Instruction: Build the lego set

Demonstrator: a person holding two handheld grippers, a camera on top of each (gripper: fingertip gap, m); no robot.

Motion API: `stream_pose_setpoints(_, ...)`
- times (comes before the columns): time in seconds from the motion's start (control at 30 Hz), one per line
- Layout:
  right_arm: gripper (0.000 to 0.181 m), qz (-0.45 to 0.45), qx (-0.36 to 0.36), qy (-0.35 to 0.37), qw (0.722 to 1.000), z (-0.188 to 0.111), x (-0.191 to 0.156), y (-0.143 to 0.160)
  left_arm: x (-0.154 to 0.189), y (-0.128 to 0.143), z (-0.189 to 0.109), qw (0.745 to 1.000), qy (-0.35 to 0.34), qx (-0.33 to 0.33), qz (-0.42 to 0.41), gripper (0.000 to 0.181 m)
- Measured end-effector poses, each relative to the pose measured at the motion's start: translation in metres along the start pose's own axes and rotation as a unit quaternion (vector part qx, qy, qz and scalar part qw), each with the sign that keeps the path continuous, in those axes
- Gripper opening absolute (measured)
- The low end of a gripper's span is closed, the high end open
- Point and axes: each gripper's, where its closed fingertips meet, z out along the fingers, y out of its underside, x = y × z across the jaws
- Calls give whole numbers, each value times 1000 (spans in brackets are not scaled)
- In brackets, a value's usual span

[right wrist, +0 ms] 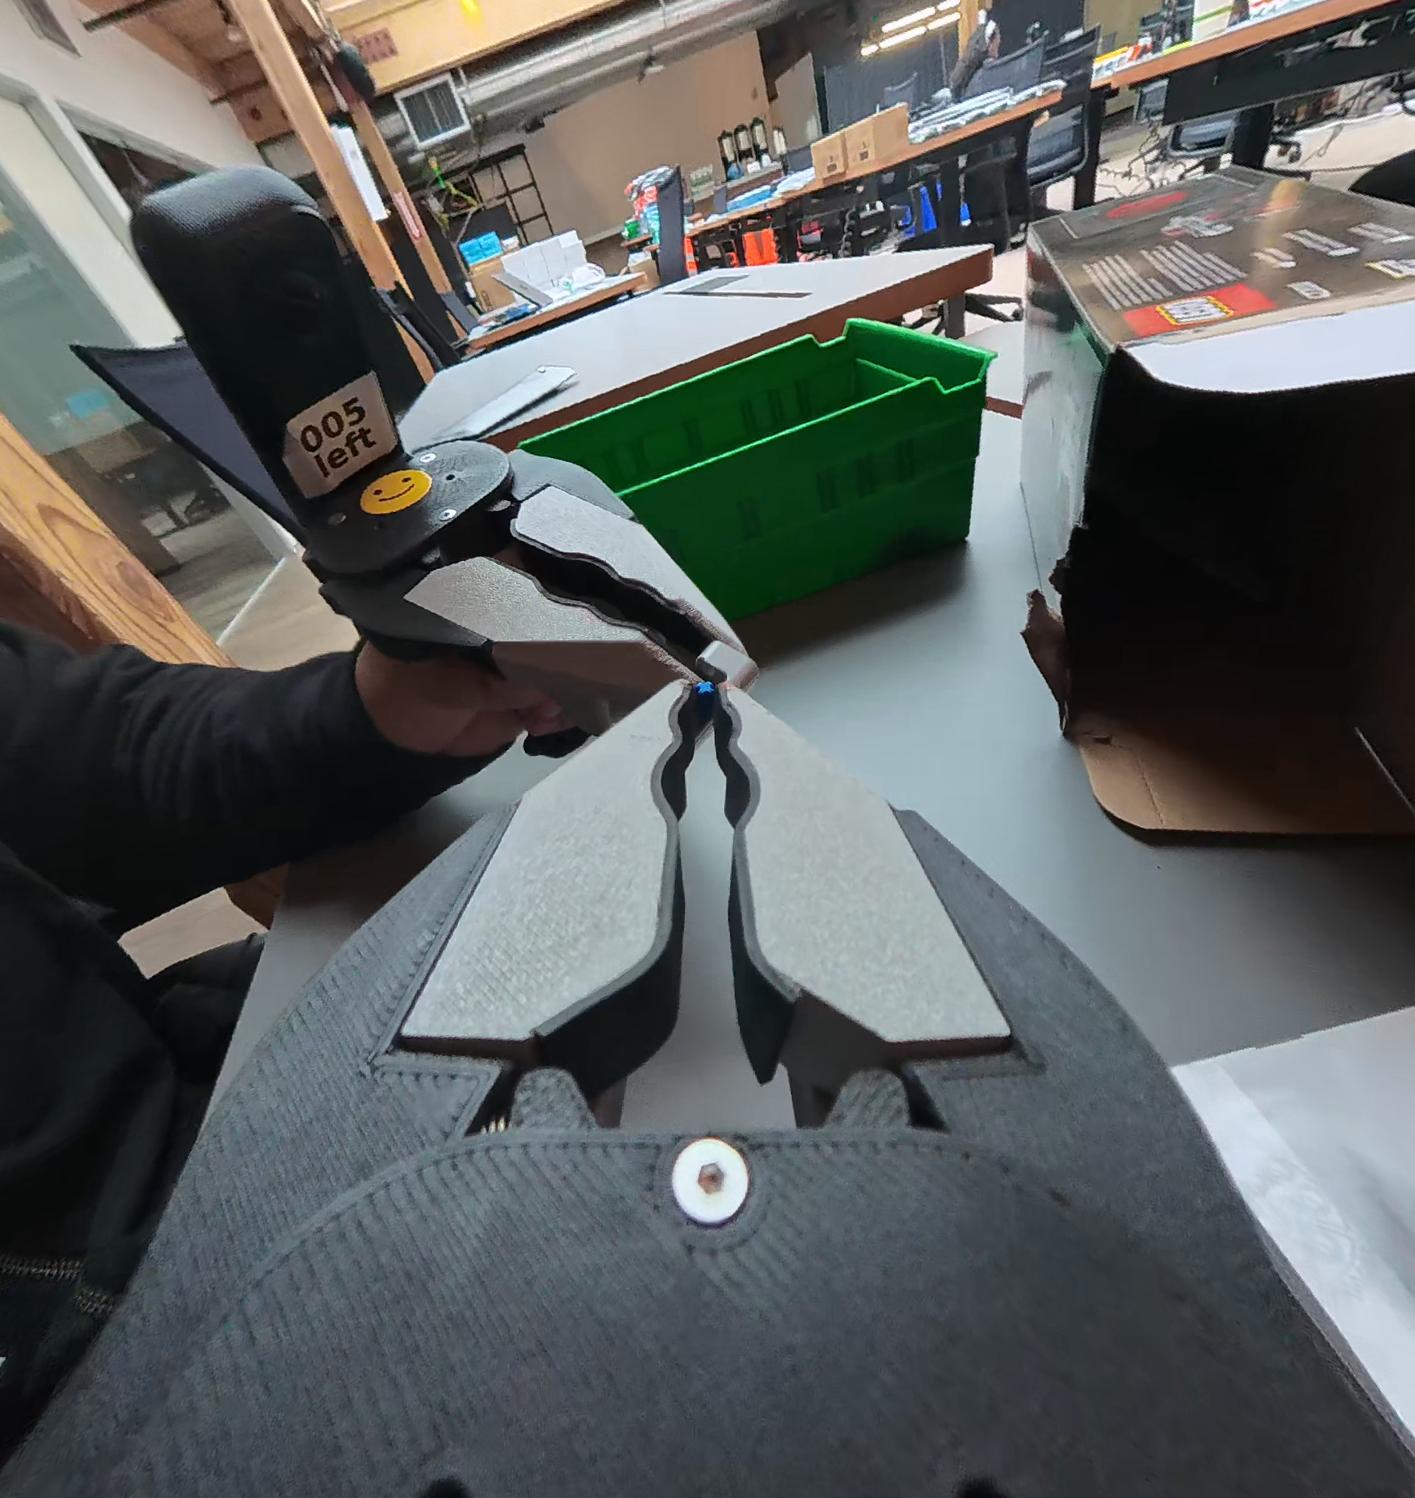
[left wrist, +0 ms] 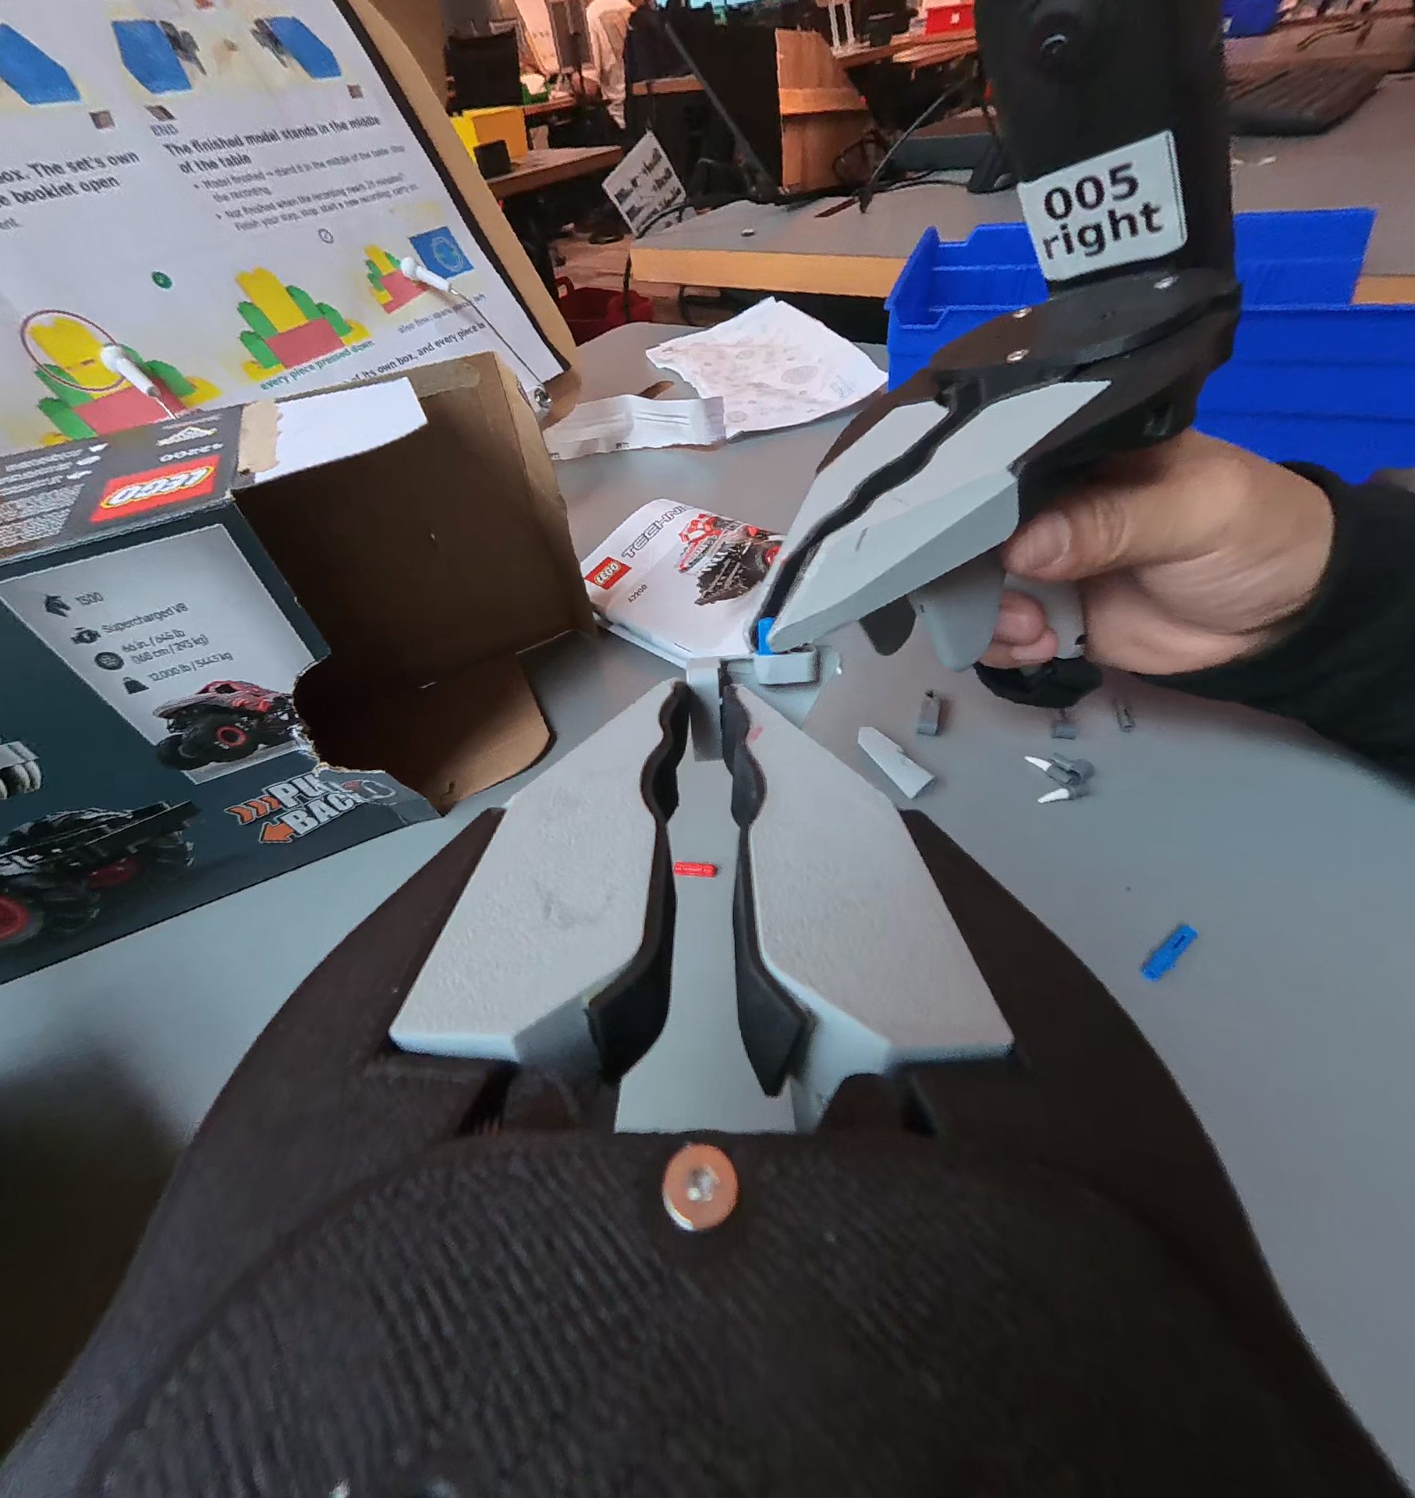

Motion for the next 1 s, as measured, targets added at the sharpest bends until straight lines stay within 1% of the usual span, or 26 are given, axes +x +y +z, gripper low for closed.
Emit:
stream_pose_setpoints(0.2, 0, -5, 14, -8, 1000, -4, -3, -4, 6, -5, -1, 1000, 5, 12, -3, 6)
stream_pose_setpoints(0.27, 0, 21, 34, -5, 999, -4, -1, -4, 5, -4, -1, 1000, -5, 10, 14, 6)
stream_pose_setpoints(0.37, 0, 67, 68, -3, 995, -2, 5, -6, 2, -2, 1, 1000, -5, 5, 5, 6)
stream_pose_setpoints(0.6, 0, 107, 107, 8, 989, -4, 9, -9, 0, -5, 1, 998, -36, -7, 55, 7)
stream_pose_setpoints(0.63, 0, 118, 144, 25, 982, -13, 18, -18, 4, -1, 2, 997, -28, -22, 69, 6)
stream_pose_setpoints(0.7, 0, 143, 212, 39, 966, -43, 38, -38, 24, 8, 8, 997, 2, -32, 70, 6)
stream_pose_setpoints(0.73, 0, 139, 207, 39, 968, -48, 41, -37, 24, 7, 10, 996, -9, -32, 81, 6)
stream_pose_setpoints(0.77, 0, 130, 187, 37, 973, -46, 39, -32, 18, 1, 10, 995, -28, -20, 92, 6)
stream_pose_setpoints(0.83, 0, 128, 179, 22, 975, -42, 33, -30, 11, -3, 9, 996, -29, -17, 78, 6)
stream_pose_setpoints(0.9, 0, 133, 141, -9, 981, -32, 25, -25, 7, 4, 9, 998, -25, -21, 59, 6)
stream_pose_setpoints(0.93, 0, 125, 120, -10, 985, -28, 23, -22, 5, 11, 11, 997, -27, -38, 58, 6)
stream_pose_setpoints(0.97, 0, 114, 84, -3, 990, -24, 23, -13, 1, 14, 12, 997, -32, -41, 57, 6)
stream_pose_setpoints(1.0, 0, 102, 44, 13, 994, -21, 26, -4, -1, 11, 11, 997, -33, -30, 57, 6)
